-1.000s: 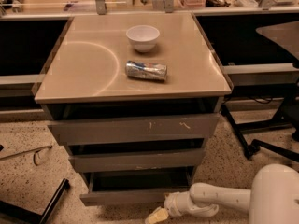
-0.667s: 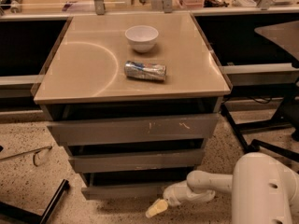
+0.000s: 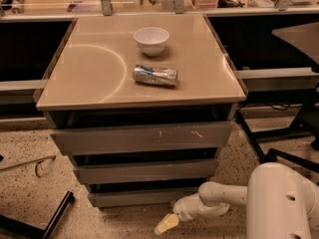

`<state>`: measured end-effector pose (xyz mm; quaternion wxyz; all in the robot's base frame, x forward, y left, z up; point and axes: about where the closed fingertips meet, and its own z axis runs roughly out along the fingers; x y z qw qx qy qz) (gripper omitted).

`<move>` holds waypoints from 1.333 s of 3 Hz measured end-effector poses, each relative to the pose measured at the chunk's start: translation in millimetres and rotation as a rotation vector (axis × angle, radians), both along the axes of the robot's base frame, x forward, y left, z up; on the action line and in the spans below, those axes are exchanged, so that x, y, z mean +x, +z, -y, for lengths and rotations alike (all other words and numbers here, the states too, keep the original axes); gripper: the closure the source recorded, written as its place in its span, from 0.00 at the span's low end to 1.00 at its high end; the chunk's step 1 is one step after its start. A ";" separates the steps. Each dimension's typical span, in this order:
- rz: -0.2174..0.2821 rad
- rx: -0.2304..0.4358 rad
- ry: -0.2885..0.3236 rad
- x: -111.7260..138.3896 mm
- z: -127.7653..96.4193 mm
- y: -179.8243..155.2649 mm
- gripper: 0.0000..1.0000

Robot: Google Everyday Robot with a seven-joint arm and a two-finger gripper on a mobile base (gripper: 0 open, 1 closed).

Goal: Close bottom drawer

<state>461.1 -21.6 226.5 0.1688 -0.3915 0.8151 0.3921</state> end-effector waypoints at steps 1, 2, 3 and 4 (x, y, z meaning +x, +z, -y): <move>0.027 -0.020 -0.029 -10.1 10.8 18.0 0.00; 0.086 -0.062 -0.093 -33.9 34.7 57.2 0.00; 0.155 -0.131 -0.185 -53.1 71.0 115.1 0.00; 0.207 -0.188 -0.231 -78.9 92.2 169.8 0.00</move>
Offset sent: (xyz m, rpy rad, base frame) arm -0.0865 -0.0967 0.1514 -0.1615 -0.2238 -0.2438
